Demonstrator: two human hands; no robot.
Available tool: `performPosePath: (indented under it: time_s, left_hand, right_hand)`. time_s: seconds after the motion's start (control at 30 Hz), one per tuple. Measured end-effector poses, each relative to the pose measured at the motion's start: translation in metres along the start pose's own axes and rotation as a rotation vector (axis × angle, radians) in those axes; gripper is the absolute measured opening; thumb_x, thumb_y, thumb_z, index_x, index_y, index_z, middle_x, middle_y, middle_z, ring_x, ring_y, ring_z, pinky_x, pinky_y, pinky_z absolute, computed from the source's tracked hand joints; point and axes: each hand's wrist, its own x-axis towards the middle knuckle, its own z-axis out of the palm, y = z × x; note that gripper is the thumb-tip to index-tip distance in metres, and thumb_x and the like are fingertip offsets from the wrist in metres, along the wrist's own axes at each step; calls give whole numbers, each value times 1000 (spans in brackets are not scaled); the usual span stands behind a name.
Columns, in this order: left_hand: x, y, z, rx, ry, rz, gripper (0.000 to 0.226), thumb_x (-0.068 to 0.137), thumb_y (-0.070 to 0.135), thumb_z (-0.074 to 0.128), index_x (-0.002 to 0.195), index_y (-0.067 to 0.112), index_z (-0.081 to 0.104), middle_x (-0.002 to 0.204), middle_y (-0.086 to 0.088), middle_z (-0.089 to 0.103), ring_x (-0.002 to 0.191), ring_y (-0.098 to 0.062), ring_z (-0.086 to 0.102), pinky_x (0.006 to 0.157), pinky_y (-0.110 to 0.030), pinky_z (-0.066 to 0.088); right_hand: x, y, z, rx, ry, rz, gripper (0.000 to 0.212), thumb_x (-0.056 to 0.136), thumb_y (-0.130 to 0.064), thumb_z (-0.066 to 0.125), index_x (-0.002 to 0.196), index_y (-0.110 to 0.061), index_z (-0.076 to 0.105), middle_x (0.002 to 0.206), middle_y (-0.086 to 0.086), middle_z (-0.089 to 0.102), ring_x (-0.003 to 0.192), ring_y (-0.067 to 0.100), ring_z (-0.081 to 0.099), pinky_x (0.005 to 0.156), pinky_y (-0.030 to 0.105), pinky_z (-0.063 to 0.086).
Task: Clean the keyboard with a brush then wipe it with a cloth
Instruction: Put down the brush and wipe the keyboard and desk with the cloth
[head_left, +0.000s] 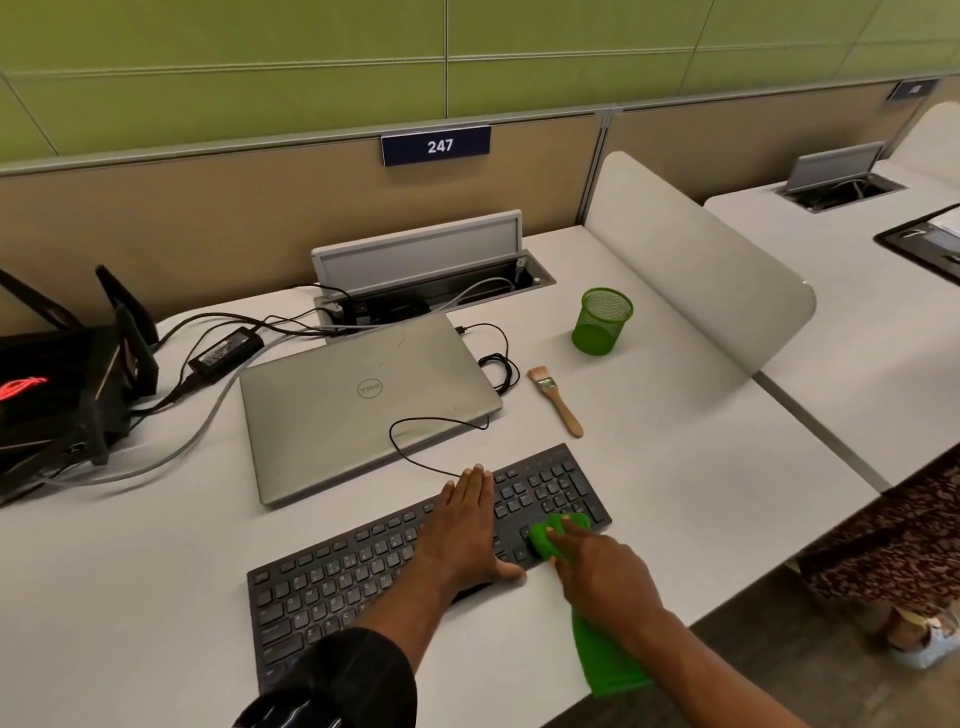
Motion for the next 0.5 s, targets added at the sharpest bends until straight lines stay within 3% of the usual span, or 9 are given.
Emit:
performPosePath:
  time_s: [0.1, 0.23, 0.4, 0.5]
  left_hand:
    - [1, 1, -1, -2, -5, 0, 137, 75, 75, 69, 159, 7, -15, 168, -12, -17, 155, -25, -14, 127, -41, -2]
    - [1, 1, -1, 4, -12, -6, 138, 75, 77, 68, 159, 8, -16, 168, -11, -18, 155, -24, -15, 127, -40, -3]
    - [1, 1, -1, 7, -14, -5, 137, 75, 74, 70, 159, 7, -15, 168, -12, -17, 155, -25, -15, 127, -41, -2]
    - [0, 1, 0, 3, -12, -12, 137, 75, 76, 69, 159, 8, -16, 168, -11, -19, 155, -24, -16, 127, -39, -4]
  right_hand:
    - [-3, -10, 3, -46, -111, -152, 46, 100, -39, 44, 146, -41, 41, 160, -15, 25, 124, 24, 58, 102, 40, 49]
    - [10, 1, -5, -16, -5, -40, 44, 100, -42, 43, 144, -42, 43, 159, -16, 29, 125, 21, 58, 101, 40, 50]
    - [1, -12, 7, -52, -86, -190, 45, 100, -40, 45, 145, -41, 43, 159, -14, 29, 123, 23, 59, 101, 40, 50]
    - [12, -1, -7, -16, -16, -101, 43, 100, -41, 45, 143, -40, 45, 158, -15, 31, 128, 19, 55, 103, 39, 48]
